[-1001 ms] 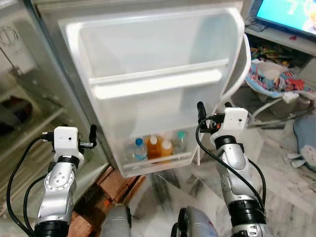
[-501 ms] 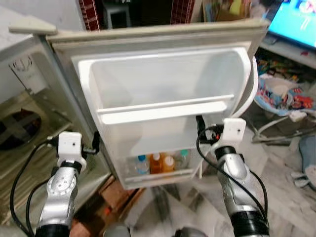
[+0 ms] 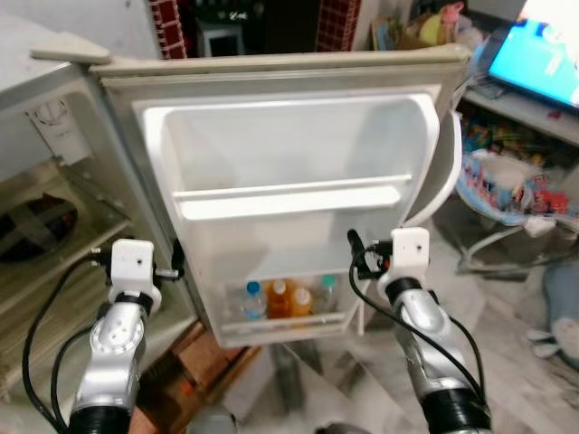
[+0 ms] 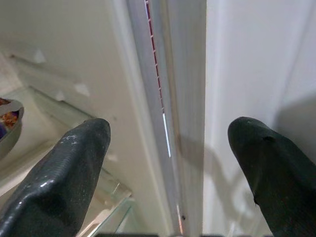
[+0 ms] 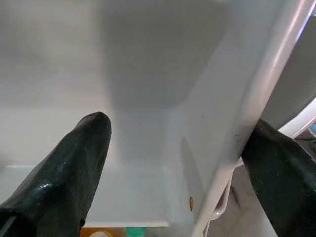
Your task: Restocking fridge
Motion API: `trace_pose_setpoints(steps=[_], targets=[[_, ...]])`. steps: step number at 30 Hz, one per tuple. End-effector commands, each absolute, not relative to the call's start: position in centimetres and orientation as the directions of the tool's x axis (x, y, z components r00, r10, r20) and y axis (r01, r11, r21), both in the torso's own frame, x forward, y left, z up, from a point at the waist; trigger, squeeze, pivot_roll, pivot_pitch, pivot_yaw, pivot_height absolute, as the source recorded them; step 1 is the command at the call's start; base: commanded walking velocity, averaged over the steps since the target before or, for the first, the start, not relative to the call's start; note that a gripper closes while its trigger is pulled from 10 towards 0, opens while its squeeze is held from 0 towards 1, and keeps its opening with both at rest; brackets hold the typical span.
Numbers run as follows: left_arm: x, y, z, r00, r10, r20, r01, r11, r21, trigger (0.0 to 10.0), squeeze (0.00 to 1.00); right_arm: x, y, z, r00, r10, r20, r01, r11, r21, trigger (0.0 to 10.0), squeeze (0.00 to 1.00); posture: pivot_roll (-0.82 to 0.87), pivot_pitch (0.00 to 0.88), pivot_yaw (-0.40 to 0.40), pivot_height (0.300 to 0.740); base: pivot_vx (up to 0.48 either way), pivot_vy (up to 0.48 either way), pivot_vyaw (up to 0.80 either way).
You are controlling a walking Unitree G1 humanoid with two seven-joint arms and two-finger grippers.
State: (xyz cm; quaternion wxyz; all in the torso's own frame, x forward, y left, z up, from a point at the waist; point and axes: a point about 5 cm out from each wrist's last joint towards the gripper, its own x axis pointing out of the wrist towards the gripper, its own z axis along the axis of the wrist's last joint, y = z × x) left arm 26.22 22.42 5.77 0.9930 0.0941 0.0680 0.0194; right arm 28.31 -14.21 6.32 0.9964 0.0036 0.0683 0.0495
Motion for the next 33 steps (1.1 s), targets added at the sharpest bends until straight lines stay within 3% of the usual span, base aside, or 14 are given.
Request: trace_pose_setpoints(steps=[1, 9, 14, 19, 22, 33], targets=[[26.7, 22.0, 6.1, 0.993, 0.025, -0.118, -0.003, 0.983, 0.186, 10.0, 0.00, 28.7, -13.7, 7.0, 0.986, 0.126, -0.113, -0.128, 0.992, -0.010, 10.0, 0.00, 0.11, 0.000, -0.028, 0.740, 0.000, -0.480, 0.00], [26.7, 22.1, 6.0, 0.993, 0.028, -0.119, -0.005, 0.982, 0.190, 10.0, 0.00, 29.1, -13.4, 7.1, 0.983, 0.153, -0.105, -0.153, 0.988, 0.008, 10.0, 0.00, 0.11, 0.000, -0.031, 0.740, 0.000, -0.480, 0.00], [26.6, 22.0, 5.9, 0.992, 0.026, -0.122, -0.002, 0.982, 0.189, 10.0, 0.00, 28.9, -12.8, 7.2, 0.973, 0.212, -0.095, -0.204, 0.975, 0.090, 10.0, 0.00, 0.11, 0.000, -0.031, 0.740, 0.000, -0.480, 0.00], [26.6, 21.7, 5.7, 0.992, 0.018, -0.124, 0.006, 0.982, 0.189, 10.0, 0.00, 27.3, -10.1, 7.4, 0.855, 0.515, -0.069, -0.494, 0.846, 0.200, 10.0, 0.00, 0.11, 0.000, -0.028, 0.740, 0.000, -0.475, 0.00], [26.5, 21.7, 5.7, 0.992, 0.017, -0.126, 0.008, 0.981, 0.194, 10.0, 0.00, 26.9, -9.6, 7.4, 0.808, 0.586, -0.067, -0.566, 0.802, 0.189, 10.0, 0.00, 0.11, 0.000, -0.028, 0.740, 0.000, -0.454, 0.00], [26.0, 20.8, 5.1, 0.990, -0.002, -0.139, 0.028, 0.982, 0.184, 10.0, 0.00, 27.0, -10.3, 7.2, 0.805, 0.589, -0.076, -0.574, 0.804, 0.158, 10.0, 0.00, 0.12, 0.000, -0.030, 0.740, 0.000, -0.460, 0.05]])
